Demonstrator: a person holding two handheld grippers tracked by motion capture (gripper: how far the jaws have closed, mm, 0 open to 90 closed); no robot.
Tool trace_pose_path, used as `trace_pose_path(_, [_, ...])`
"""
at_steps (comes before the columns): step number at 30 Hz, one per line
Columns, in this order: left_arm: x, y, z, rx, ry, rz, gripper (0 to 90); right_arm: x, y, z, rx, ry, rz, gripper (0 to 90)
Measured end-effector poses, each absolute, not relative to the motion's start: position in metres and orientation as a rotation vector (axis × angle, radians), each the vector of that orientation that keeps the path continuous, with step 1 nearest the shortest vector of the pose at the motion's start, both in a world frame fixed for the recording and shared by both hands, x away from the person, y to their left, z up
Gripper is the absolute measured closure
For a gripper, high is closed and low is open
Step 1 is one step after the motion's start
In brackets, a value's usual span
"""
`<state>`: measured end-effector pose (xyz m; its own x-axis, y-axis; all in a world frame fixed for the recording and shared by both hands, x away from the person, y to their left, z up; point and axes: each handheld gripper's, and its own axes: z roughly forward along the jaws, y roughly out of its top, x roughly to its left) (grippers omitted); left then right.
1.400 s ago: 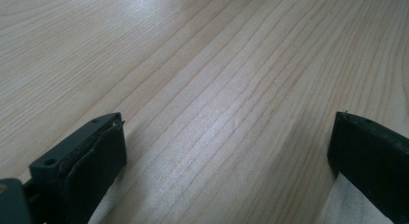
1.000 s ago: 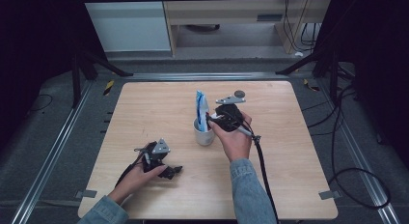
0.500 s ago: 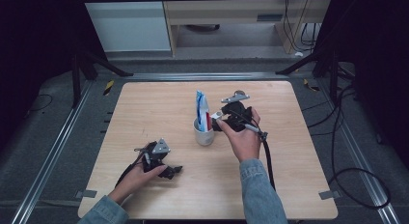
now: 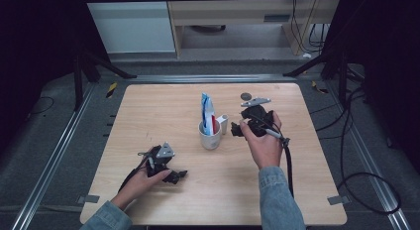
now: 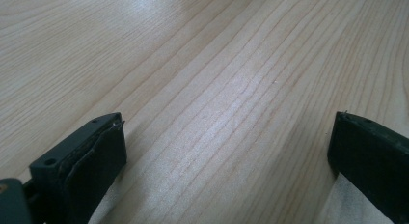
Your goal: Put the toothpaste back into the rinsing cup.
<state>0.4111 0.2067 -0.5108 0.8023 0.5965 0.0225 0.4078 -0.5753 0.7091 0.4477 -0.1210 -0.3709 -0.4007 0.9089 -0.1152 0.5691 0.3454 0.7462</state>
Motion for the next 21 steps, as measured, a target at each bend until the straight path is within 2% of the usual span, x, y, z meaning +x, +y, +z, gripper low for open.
trace_pose_path(13, [0.41,0.206,-0.511,2.258,0.745,0.332,0.0,0.437,-0.155,-0.376,1.285,2.03,0.783,9.0])
trace_pose_path(21, [0.41,0.206,-0.511,2.265,0.741,0.332,0.0,0.433,-0.176,-0.393,1.349,1.99,0.819,8.9])
